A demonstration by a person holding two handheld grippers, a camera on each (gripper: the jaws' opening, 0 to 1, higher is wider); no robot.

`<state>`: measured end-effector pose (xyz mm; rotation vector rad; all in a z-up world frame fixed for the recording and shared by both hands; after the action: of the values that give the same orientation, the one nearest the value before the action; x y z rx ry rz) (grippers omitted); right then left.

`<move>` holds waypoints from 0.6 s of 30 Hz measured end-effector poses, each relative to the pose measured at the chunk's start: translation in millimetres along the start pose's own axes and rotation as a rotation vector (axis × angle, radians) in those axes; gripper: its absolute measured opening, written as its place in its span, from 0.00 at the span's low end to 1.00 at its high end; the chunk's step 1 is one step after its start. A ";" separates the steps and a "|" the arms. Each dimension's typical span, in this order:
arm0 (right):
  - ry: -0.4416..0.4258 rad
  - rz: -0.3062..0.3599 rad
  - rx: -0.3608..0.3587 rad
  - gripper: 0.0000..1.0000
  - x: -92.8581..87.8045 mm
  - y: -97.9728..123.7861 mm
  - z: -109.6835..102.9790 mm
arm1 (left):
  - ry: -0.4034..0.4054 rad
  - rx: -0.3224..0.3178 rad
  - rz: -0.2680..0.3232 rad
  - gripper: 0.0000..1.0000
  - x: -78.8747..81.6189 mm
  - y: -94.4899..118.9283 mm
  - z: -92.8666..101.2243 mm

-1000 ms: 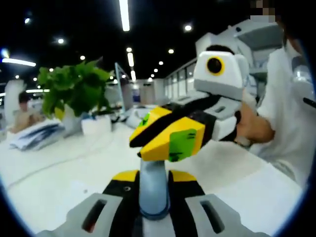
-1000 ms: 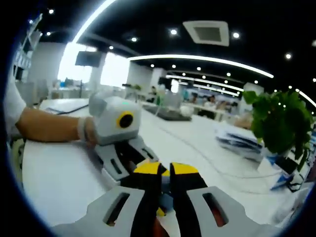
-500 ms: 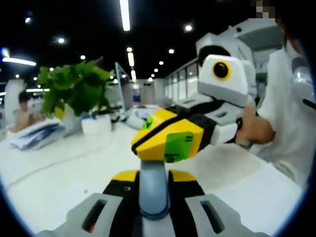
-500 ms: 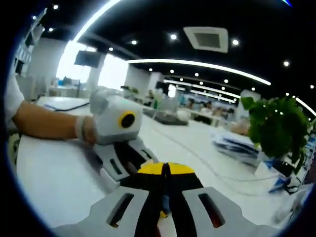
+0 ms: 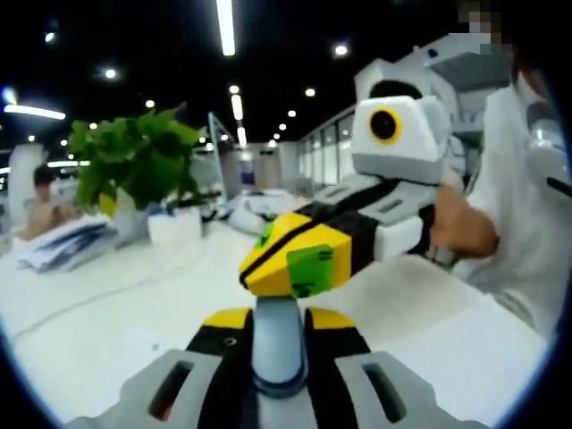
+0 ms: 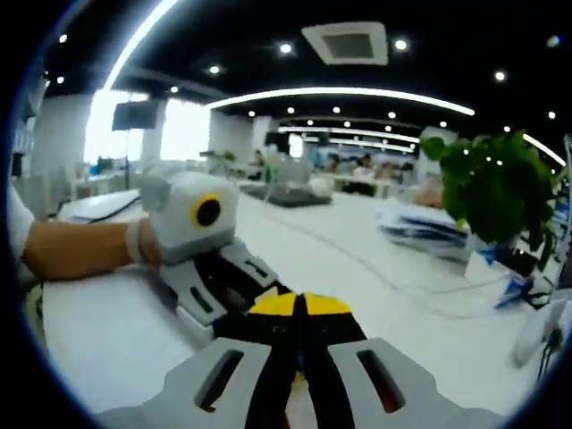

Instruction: Pick up the paper insert the paper into the punch align the paper edges press the punch to punch holes

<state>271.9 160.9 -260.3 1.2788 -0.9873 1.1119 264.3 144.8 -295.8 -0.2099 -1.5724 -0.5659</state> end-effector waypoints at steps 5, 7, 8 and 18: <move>-0.058 -0.042 0.007 0.02 -18.7 -2.7 6.3 | -0.002 0.000 -0.001 0.25 1.4 -3.4 4.2; -0.114 -0.043 0.020 0.02 -20.3 -2.5 8.2 | -0.001 -0.001 -0.002 0.25 1.9 -5.0 6.1; -0.160 -0.041 0.030 0.02 -21.3 -2.7 8.2 | 0.002 -0.001 0.000 0.25 2.1 -5.6 6.8; -0.165 -0.014 0.042 0.02 -19.0 1.5 5.3 | 0.004 -0.003 0.002 0.25 2.5 -4.8 5.8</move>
<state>266.8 154.2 -278.3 1.4273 -1.0804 1.0338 256.8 142.8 -294.5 -0.2126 -1.5669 -0.5671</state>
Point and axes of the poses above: the point that each gripper's makers call its tool centre point, and the gripper's own axes: y roughly backward along the fingers, z roughly to its right, x roughly out of its top, the point moved 1 cm from there along y, roughly backward along the fingers, and after that the axes turned 13 degrees about -x, right-handed, at the moved point
